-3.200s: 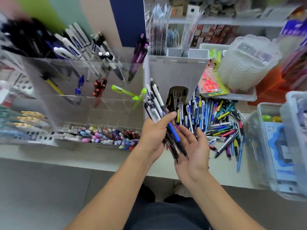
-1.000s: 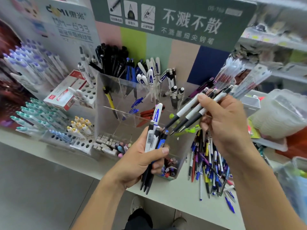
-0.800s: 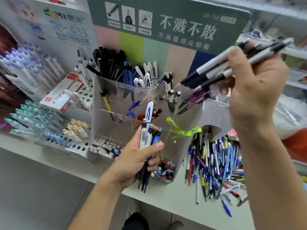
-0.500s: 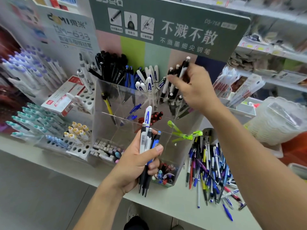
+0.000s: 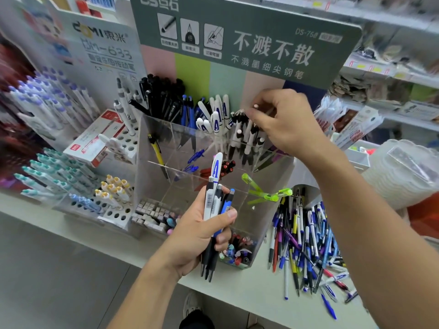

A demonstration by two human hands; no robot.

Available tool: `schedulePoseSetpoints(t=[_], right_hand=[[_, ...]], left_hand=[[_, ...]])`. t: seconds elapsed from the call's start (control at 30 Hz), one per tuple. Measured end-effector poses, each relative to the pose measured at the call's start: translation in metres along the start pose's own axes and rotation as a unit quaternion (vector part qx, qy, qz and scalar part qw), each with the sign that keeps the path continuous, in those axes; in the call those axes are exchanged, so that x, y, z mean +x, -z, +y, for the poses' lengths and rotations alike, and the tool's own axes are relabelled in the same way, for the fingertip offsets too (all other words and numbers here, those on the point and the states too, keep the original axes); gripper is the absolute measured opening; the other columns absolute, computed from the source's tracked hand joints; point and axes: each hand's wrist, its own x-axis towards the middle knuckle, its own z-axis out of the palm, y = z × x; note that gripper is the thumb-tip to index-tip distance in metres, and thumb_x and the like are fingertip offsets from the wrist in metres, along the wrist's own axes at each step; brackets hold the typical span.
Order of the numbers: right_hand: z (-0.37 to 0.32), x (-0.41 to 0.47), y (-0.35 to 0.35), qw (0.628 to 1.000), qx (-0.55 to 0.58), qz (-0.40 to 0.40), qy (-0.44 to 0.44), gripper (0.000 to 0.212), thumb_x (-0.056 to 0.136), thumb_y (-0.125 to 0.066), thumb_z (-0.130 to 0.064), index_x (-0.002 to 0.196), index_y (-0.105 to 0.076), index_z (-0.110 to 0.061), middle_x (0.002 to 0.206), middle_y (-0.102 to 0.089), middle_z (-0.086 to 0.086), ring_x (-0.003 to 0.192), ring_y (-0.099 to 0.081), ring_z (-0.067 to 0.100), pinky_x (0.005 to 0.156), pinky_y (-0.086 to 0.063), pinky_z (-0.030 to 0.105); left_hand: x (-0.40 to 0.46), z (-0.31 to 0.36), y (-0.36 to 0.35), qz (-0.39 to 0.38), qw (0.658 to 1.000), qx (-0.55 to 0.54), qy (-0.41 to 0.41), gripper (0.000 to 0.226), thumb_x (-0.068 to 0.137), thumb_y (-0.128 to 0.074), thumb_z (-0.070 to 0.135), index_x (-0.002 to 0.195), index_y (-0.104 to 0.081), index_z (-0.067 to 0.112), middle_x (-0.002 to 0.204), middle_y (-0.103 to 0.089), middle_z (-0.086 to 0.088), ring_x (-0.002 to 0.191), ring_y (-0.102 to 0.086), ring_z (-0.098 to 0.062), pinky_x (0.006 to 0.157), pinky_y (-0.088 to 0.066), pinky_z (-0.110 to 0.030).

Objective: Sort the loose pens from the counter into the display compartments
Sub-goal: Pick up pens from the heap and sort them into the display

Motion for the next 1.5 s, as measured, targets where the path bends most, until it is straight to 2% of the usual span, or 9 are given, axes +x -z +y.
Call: schedulePoseSetpoints(t=[0.2, 0.3, 0.47, 0.7, 0.93, 1.0, 1.17, 1.4, 1.5], right_hand=[[-0.001, 0.007, 0.009, 0.99, 0.01, -0.125, -0.069, 0.051, 0.1, -0.058, -0.043, 0.076, -0.068, 0.001, 0.056, -0.049, 0.003, 0.053, -0.046, 0.022, 0.058, -0.044, 0.035], [-0.004, 0.006, 0.01, 0.993, -0.001, -0.074, -0.089, 0.057, 0.101, -0.054, -0.046, 0.081, -0.069, 0.005, 0.074, -0.071, 0.017, 0.07, -0.066, 0.037, 0.068, -0.056, 0.042], [-0.02, 0.002, -0.017, 0.992, -0.034, -0.074, -0.101, 0.064, 0.081, -0.068, -0.069, 0.091, -0.069, -0.006, 0.079, -0.07, 0.007, 0.073, -0.066, 0.023, 0.065, -0.053, 0.037], [-0.019, 0.003, -0.036, 0.99, -0.052, 0.013, -0.133, 0.022, 0.079, -0.069, -0.03, 0.075, -0.067, -0.009, 0.066, -0.062, 0.005, 0.07, -0.06, 0.03, 0.055, -0.035, 0.028], [-0.014, -0.024, -0.015, 0.979, -0.046, 0.174, -0.1, 0.041, 0.089, -0.066, -0.052, 0.109, -0.073, -0.017, 0.1, -0.071, -0.001, 0.09, -0.064, 0.017, 0.082, -0.05, 0.031], [-0.023, -0.045, -0.006, 0.97, -0.023, 0.233, -0.061, 0.03, 0.092, -0.064, -0.046, 0.1, -0.074, -0.019, 0.095, -0.07, -0.003, 0.085, -0.063, 0.013, 0.079, -0.051, 0.031], [-0.04, -0.091, -0.013, 0.972, 0.179, -0.067, -0.136, 0.042, 0.073, -0.078, -0.062, 0.077, -0.075, -0.02, 0.067, -0.07, -0.003, 0.061, -0.063, 0.02, 0.059, -0.052, 0.036], [-0.023, -0.097, -0.003, 0.929, 0.264, -0.192, -0.176, 0.025, 0.069, -0.087, -0.034, 0.07, -0.075, -0.012, 0.065, -0.069, 0.01, 0.06, -0.056, 0.011, 0.061, -0.047, 0.027], [-0.024, -0.1, -0.007, 0.93, 0.237, -0.217, -0.179, 0.04, 0.066, -0.082, -0.049, 0.075, -0.076, -0.01, 0.077, -0.073, 0.015, 0.066, -0.062, 0.022, 0.067, -0.054, 0.044]], left_hand=[[0.004, 0.005, -0.001, 0.002, 1.0, 0.01, -0.005, 0.028, 0.091, -0.07, 0.009, 0.105, -0.06, 0.03, 0.079, -0.047, -0.004, 0.051, -0.039, -0.014, 0.046, -0.039, -0.023], [0.004, 0.006, 0.0, 0.014, 1.0, 0.015, -0.008, 0.028, 0.093, -0.066, 0.007, 0.107, -0.06, 0.03, 0.078, -0.046, -0.005, 0.051, -0.038, -0.014, 0.046, -0.039, -0.023], [0.003, 0.005, -0.001, 0.021, 1.0, 0.007, -0.008, 0.026, 0.091, -0.064, 0.008, 0.1, -0.061, 0.032, 0.074, -0.048, -0.003, 0.051, -0.038, -0.014, 0.045, -0.038, -0.022], [0.0, 0.007, -0.003, 0.011, 1.0, -0.006, -0.014, 0.025, 0.087, -0.066, 0.01, 0.099, -0.062, 0.032, 0.074, -0.049, -0.003, 0.051, -0.038, -0.014, 0.045, -0.038, -0.023], [-0.001, 0.01, 0.0, 0.016, 1.0, -0.01, -0.025, 0.027, 0.09, -0.07, 0.01, 0.105, -0.06, 0.03, 0.078, -0.048, -0.005, 0.051, -0.037, -0.014, 0.046, -0.038, -0.022], [-0.002, 0.012, -0.001, 0.013, 0.999, -0.011, -0.029, 0.027, 0.089, -0.07, 0.009, 0.103, -0.06, 0.029, 0.078, -0.047, -0.004, 0.051, -0.038, -0.014, 0.045, -0.038, -0.023], [0.002, 0.012, -0.012, 0.035, 0.994, 0.095, -0.05, 0.038, 0.092, -0.067, 0.004, 0.118, -0.043, 0.018, 0.074, -0.048, -0.007, 0.049, -0.041, -0.016, 0.044, -0.038, -0.026], [0.004, 0.003, -0.017, 0.024, 0.976, 0.215, -0.019, 0.046, 0.09, -0.075, 0.017, 0.118, -0.041, 0.029, 0.093, -0.06, -0.007, 0.054, -0.049, -0.015, 0.051, -0.045, -0.029], [0.004, -0.002, -0.013, 0.033, 0.961, 0.274, -0.024, 0.047, 0.089, -0.077, 0.022, 0.117, -0.041, 0.031, 0.104, -0.061, -0.004, 0.06, -0.053, -0.005, 0.056, -0.046, -0.023]])
